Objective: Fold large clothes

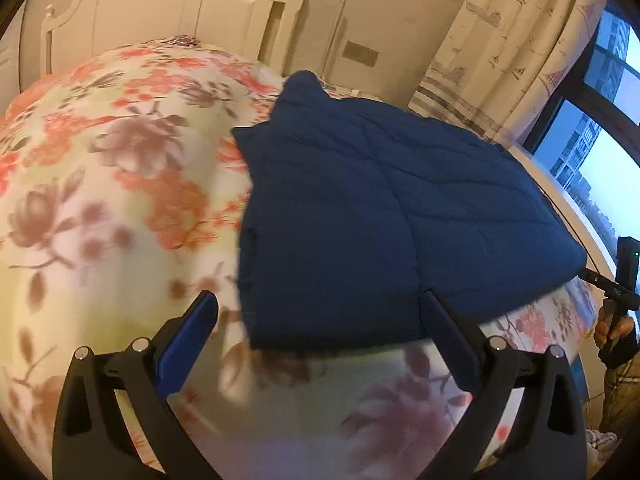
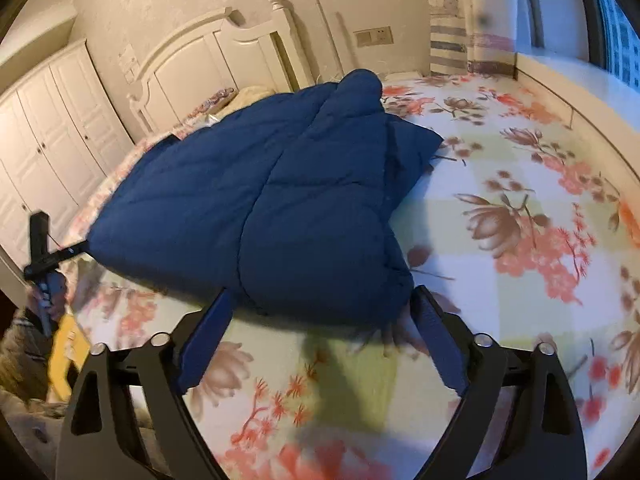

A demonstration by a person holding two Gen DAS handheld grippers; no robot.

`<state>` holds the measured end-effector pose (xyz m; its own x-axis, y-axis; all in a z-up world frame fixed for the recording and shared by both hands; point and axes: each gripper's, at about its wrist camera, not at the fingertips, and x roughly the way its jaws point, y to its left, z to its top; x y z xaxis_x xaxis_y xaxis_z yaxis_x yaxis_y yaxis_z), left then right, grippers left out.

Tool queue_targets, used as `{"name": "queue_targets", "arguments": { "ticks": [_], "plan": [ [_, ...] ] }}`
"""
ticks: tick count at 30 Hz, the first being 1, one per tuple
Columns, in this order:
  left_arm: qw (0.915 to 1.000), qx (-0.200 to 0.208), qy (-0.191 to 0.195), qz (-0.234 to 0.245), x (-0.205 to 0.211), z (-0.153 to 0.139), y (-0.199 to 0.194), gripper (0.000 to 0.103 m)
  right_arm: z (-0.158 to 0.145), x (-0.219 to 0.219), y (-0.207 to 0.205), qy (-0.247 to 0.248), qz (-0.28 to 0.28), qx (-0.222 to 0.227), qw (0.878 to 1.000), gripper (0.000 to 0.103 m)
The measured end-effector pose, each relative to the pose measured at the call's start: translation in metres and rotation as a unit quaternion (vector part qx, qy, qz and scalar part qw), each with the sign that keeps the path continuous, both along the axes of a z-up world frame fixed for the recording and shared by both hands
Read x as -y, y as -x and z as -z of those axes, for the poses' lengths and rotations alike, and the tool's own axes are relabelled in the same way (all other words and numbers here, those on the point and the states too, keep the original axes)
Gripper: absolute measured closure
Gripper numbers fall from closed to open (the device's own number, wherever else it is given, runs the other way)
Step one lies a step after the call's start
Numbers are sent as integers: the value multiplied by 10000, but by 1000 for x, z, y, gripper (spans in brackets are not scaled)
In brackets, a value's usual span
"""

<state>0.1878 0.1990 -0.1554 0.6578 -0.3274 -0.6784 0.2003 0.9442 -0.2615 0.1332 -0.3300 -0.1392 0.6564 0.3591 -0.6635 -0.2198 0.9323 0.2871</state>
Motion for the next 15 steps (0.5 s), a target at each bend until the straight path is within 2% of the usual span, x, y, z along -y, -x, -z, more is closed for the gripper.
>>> {"name": "queue_targets", "arguments": {
  "ticks": [3,5,6,7,8,9,10,11,12,13,15],
  "plan": [
    [10000,50,-67,2,9,1,-8,2,-2,-6,-1,247,-10,138,9996,19],
    [10000,43,46,34,11,-1,-18,2,-1,-6,0,287,-84,173,9994,22],
    [9999,28,83,62,10,-1,-20,5,-1,-4,-1,248,-130,191,9994,25],
    [9998,-38,187,108,12,0,-24,12,0,-2,-1,185,-175,225,9994,30],
    [9995,-29,293,113,11,-1,-25,29,-1,-3,1,126,-230,262,9993,40],
    [9993,14,354,77,11,-3,-22,47,-2,-4,3,149,-250,331,9990,44],
    [9991,46,409,121,9,-6,-17,56,-4,-8,7,221,-233,388,9987,51],
    [9992,71,378,77,7,-9,-13,72,-6,-10,10,266,-207,408,9986,56],
    [9990,61,437,109,3,-11,-6,77,-8,-11,15,324,-187,440,9983,60],
    [9986,70,509,157,0,-13,3,78,-10,-11,21,380,-152,465,9981,68],
    [9990,69,393,204,0,-18,21,79,-13,-8,33,257,-254,457,9983,70]
  ]
}}
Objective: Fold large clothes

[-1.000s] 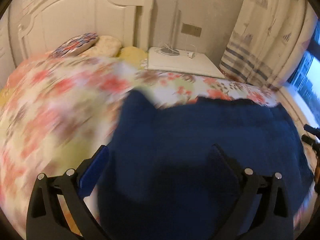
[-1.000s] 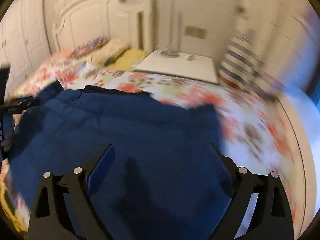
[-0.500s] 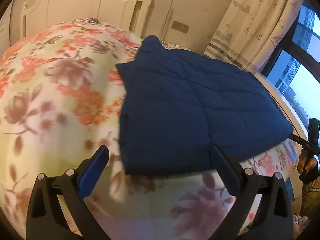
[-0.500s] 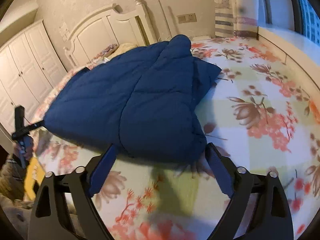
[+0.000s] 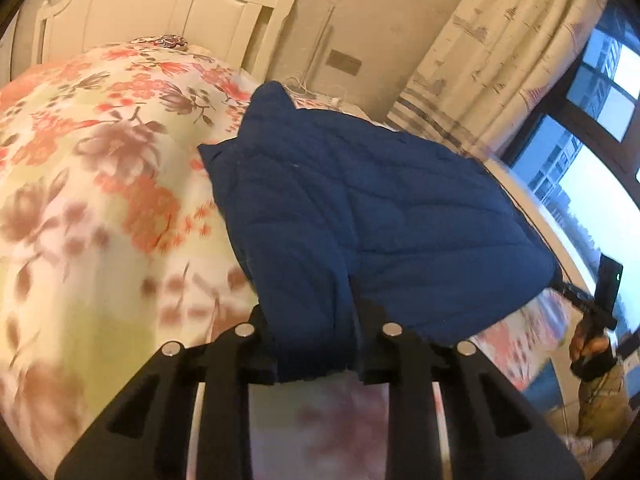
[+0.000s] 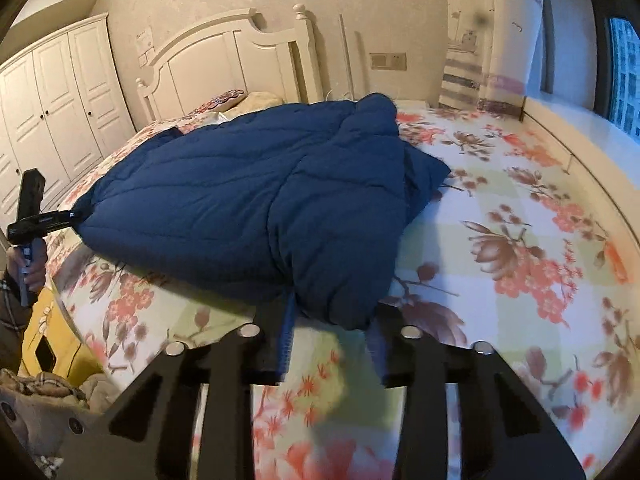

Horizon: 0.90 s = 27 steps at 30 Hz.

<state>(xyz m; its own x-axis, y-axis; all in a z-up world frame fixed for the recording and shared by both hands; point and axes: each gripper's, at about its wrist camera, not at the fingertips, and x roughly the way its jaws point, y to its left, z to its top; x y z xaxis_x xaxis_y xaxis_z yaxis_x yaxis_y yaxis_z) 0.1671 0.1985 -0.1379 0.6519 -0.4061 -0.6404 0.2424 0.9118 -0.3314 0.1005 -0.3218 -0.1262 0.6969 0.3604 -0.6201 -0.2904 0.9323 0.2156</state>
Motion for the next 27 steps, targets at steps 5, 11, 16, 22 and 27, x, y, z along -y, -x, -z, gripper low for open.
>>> {"name": "queue_targets", "arguments": {
  "ticks": [5,11,16,22,27],
  "plan": [
    [9995,-65,-301,-97,-11,-8,55,78,-7,-12,62,21,-430,-65,9991,71],
    [9996,-101,-230,-163,-23,0,94,72,4,-9,114,-158,-384,-188,9990,70],
    [9940,195,-515,-946,-37,-23,102,44,-16,2,110,99,-116,-152,9998,56],
    [9743,1385,-927,-1518,-26,-110,97,3,-95,0,78,241,440,939,9943,27],
    [9735,1166,-1595,-1152,42,-132,24,3,-129,-95,-4,711,-269,1145,9905,27]
  ]
}}
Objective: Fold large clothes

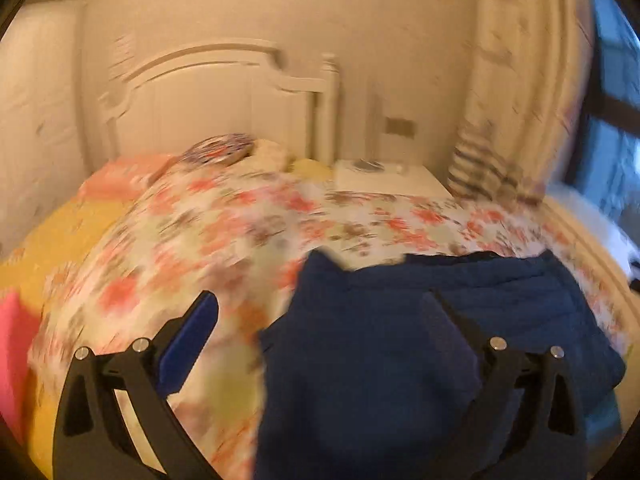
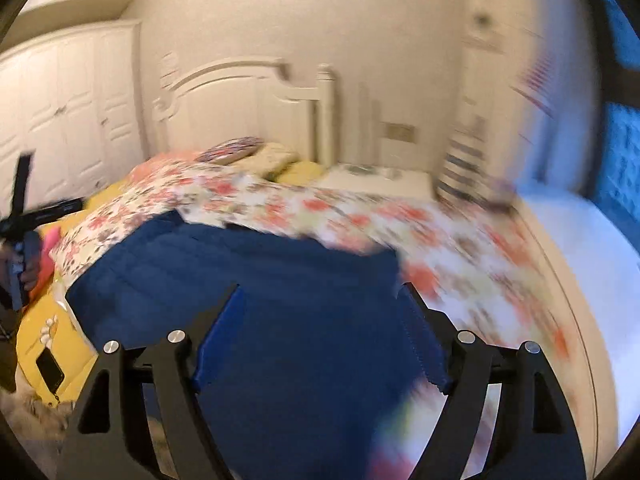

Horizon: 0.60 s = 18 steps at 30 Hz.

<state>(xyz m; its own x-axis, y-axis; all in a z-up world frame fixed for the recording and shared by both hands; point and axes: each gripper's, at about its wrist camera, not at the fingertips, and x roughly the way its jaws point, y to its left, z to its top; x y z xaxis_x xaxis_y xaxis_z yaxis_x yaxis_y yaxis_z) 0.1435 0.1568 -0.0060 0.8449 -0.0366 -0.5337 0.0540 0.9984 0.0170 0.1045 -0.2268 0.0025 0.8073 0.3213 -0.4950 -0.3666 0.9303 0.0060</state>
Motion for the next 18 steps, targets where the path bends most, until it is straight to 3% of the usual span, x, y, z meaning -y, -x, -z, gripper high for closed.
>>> {"name": "queue_targets", "arguments": {
  "ticks": [4,7,10,13,14,16,18],
  "plan": [
    [9924,-406,-1161,36,64,14,-75,3,-6,-75,-62,579,-280,-82,9979,38],
    [9866,-885,-1369,-108,78,39,-122,4,9,-117,-108,927,-381,-432,9940,53],
    [9839,-1257,-1265,-113,81,65,-148,9,45,-134,-145,1042,-318,-979,9892,60],
    [9829,-1567,-959,-105,76,100,-165,14,97,-140,-174,1491,-64,-1406,9788,60],
    [9823,-1663,-859,-63,75,113,-169,13,110,-137,-180,1376,-119,-1615,9772,60],
    [9829,-1768,-505,-59,69,130,-176,11,110,-124,-184,880,-100,-1760,9804,60],
    [9839,-1715,-501,-81,69,132,-176,10,110,-124,-183,918,-121,-1767,9799,60]
  ]
}}
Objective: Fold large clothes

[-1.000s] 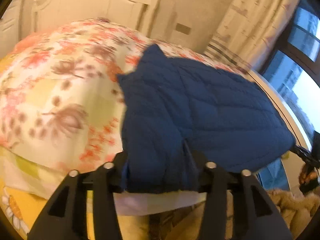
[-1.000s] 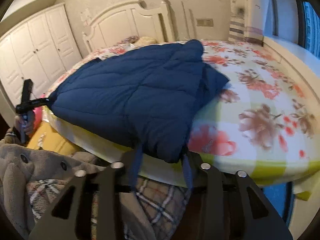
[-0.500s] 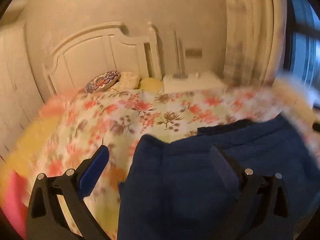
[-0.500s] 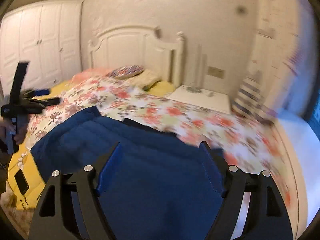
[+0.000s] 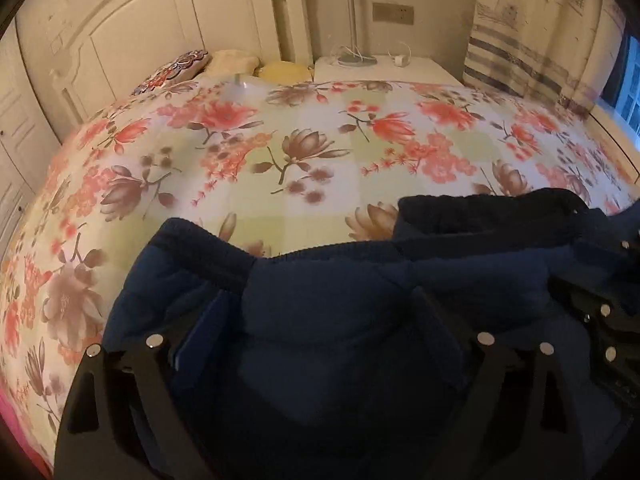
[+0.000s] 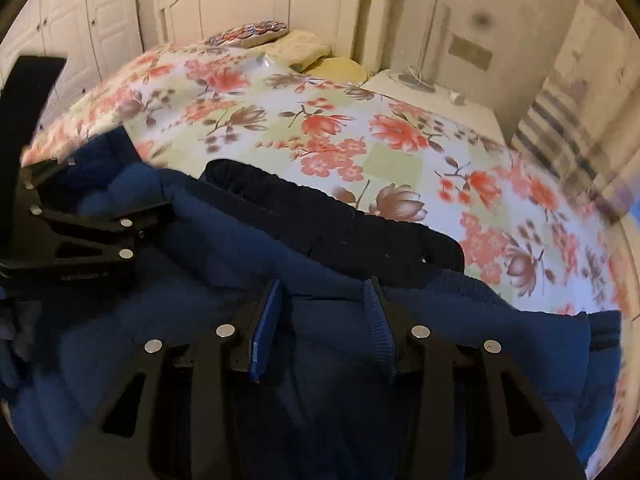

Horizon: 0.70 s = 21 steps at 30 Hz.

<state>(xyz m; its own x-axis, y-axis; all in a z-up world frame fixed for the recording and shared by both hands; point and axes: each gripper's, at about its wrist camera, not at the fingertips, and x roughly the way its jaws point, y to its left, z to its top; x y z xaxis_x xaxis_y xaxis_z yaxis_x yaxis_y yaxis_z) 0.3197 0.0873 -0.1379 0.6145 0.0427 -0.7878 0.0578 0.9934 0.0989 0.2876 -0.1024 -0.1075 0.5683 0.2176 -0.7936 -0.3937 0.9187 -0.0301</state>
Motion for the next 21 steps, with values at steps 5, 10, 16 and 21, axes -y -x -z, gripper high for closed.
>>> {"name": "queue_targets", "arguments": {
  "ticks": [5,10,16,21],
  "plan": [
    [9999,120,-117,7,1,4,2,8,-21,16,3,-11,508,271,9983,60],
    [9999,149,-64,4,1,3,4,7,-2,74,-7,-270,1134,-24,9932,54],
    [9998,177,-84,-13,-1,4,4,6,-23,110,13,-51,1788,517,9825,54],
    [9998,173,-50,8,1,3,6,5,15,166,8,-1059,2085,-169,9721,54]
  ]
}}
